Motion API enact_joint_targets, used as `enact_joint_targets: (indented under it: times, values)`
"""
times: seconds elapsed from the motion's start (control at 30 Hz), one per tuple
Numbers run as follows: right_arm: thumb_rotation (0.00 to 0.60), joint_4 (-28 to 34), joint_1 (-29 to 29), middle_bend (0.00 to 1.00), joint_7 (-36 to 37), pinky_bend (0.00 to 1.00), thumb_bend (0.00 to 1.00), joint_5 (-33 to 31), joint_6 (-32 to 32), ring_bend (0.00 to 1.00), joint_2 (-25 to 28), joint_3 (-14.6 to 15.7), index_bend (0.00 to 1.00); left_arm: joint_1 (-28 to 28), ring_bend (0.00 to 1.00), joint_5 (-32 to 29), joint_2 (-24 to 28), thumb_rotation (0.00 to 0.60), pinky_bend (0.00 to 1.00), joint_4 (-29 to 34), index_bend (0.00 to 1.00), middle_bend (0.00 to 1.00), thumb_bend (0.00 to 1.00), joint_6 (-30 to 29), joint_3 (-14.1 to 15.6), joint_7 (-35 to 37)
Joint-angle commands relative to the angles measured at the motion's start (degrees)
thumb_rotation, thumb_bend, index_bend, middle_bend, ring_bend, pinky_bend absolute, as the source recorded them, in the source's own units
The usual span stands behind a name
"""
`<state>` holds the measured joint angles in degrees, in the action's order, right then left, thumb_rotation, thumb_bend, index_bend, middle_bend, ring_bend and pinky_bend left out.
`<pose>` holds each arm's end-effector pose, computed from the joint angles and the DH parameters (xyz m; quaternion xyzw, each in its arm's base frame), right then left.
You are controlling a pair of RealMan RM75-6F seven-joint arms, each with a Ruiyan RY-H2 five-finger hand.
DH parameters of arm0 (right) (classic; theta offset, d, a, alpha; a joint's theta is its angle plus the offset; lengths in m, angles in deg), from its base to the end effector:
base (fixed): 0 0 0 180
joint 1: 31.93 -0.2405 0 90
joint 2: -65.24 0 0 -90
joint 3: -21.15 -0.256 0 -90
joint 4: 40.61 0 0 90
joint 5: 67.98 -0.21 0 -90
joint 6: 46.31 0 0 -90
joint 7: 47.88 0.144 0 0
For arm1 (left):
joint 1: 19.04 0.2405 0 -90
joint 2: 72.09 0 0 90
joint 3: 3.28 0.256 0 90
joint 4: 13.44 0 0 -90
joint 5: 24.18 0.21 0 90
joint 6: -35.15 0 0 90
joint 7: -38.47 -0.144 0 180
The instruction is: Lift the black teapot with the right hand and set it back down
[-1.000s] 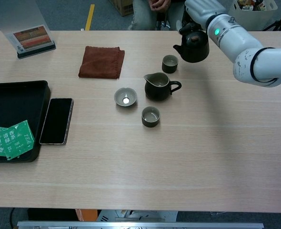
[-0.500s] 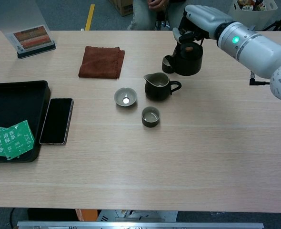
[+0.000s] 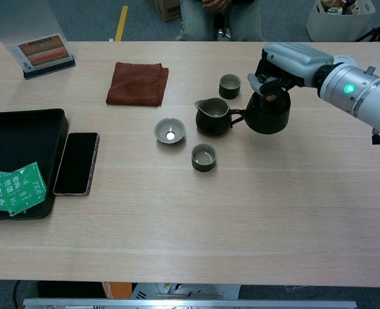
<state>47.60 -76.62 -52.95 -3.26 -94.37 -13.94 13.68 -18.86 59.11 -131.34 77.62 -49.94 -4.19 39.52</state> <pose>-0.1606 -0.3497 0.0146 0.7439 -0.4386 0.3564 0.3567 -0.3440 0.1449 0.1885 -0.5814 -0.4045 -0.3190 0.6298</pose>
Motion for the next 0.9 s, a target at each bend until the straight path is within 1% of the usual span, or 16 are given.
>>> enact_joint_targets:
  times: [0.03, 0.2, 0.43, 0.7, 0.9]
  values:
    - [0.37, 0.04, 1.03, 0.98, 0.41, 0.31, 0.57, 1.94, -0.62, 0.91, -0.12, 1.25, 1.0, 0.0, 0.0, 0.04, -0.01, 0.529, 0.04, -0.04, 0.11, 0.15, 0.38, 0.03, 0.05, 0.04]
    - [0.369, -1.05, 2.33, 0.97, 0.72, 0.3, 0.57, 4.69, -1.53, 0.9, -1.01, 2.85, 1.0, -0.08, 0.0, 0.13, -0.09, 0.53, 0.04, -0.05, 0.11, 0.15, 0.38, 0.09, 0.1, 0.04]
    - [0.37, -2.99, 3.67, 0.96, 0.98, 0.29, 0.57, 6.27, -1.49, 0.89, -2.26, 4.4, 1.0, -0.21, 0.0, 0.23, -0.22, 0.529, 0.04, -0.15, 0.11, 0.15, 0.38, 0.23, 0.15, 0.14]
    - [0.371, -4.44, 4.61, 0.92, 0.69, 0.27, 0.57, 7.07, -1.36, 0.83, -3.66, 5.03, 1.0, -0.4, 0.0, 0.37, -0.4, 0.529, 0.04, -0.28, 0.11, 0.15, 0.38, 0.45, 0.22, 0.27]
    - [0.371, -4.94, 5.02, 0.9, -0.52, 0.25, 0.57, 7.61, -1.29, 0.8, -4.32, 5.46, 0.98, -0.39, 0.0, 0.28, -0.5, 0.529, 0.04, -0.47, 0.11, 0.15, 0.38, 0.57, 0.3, 0.43]
